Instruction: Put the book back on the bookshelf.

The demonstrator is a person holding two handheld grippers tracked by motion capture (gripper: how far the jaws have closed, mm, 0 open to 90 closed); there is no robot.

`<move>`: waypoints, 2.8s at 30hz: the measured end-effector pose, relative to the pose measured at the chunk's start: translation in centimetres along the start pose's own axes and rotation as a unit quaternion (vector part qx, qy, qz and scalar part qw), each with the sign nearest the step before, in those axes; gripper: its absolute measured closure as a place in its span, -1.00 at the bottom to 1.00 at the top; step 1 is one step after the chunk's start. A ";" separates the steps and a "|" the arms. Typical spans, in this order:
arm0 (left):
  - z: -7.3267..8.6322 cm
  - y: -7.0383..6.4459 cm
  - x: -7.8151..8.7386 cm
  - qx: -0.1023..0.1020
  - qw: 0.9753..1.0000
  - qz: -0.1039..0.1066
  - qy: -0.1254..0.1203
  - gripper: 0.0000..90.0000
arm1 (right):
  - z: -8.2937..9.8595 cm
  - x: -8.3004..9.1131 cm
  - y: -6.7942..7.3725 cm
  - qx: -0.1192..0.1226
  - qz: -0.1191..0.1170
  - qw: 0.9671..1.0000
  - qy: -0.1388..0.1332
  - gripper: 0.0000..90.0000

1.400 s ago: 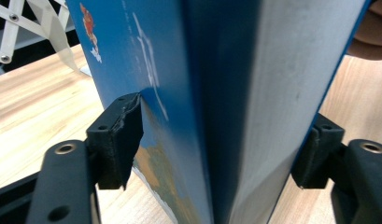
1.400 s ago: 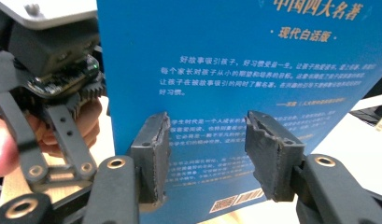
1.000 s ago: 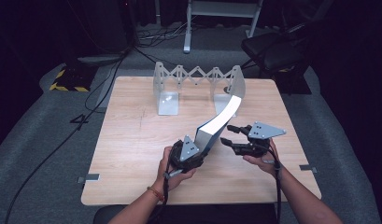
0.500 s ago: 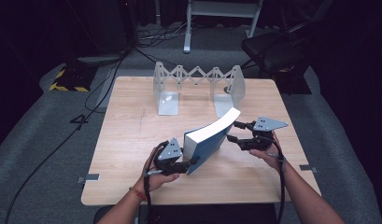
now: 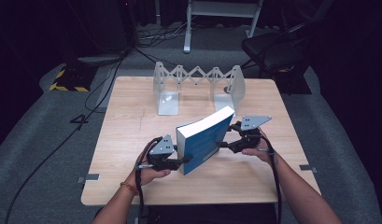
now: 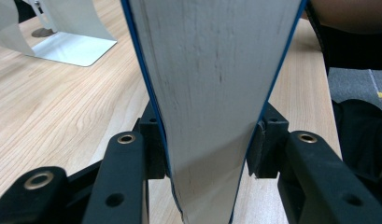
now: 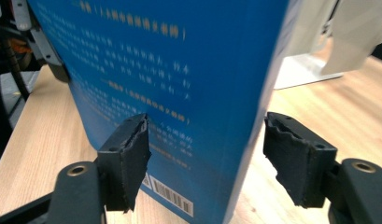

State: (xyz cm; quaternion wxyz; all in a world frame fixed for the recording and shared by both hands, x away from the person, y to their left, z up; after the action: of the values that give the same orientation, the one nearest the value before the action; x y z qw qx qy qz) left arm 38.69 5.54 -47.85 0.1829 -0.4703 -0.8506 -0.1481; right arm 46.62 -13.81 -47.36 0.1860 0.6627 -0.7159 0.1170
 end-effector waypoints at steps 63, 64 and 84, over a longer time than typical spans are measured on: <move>-3.3 1.1 -7.8 0.020 1.000 -0.009 -0.004 -0.36 | 0.4 5.1 6.3 0.024 0.097 0.995 -0.020 0.22; -3.5 0.9 -8.1 0.015 1.000 -0.006 -0.006 -0.36 | 0.4 5.3 6.2 0.024 0.098 0.995 -0.022 0.21; -4.2 -0.2 -9.8 0.024 0.999 0.009 -0.029 -0.41 | 1.4 6.3 5.6 0.024 0.121 0.992 -0.033 0.21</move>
State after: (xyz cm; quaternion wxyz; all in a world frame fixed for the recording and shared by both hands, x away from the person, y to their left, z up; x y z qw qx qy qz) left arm 44.10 -3.65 -48.57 0.1703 -0.4777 -0.8545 -0.1122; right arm 40.57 -19.60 -45.52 0.1305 0.5792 -0.7935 0.1335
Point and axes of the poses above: each handheld gripper's, and its own axes: x roughly backward along the jaws, z roughly out of its underside, y roughly to its left, the point moved 8 cm from there along -x, roughly forward along the jaws, and after that the axes turned 10 degrees about -z, right-handed, at the moved point
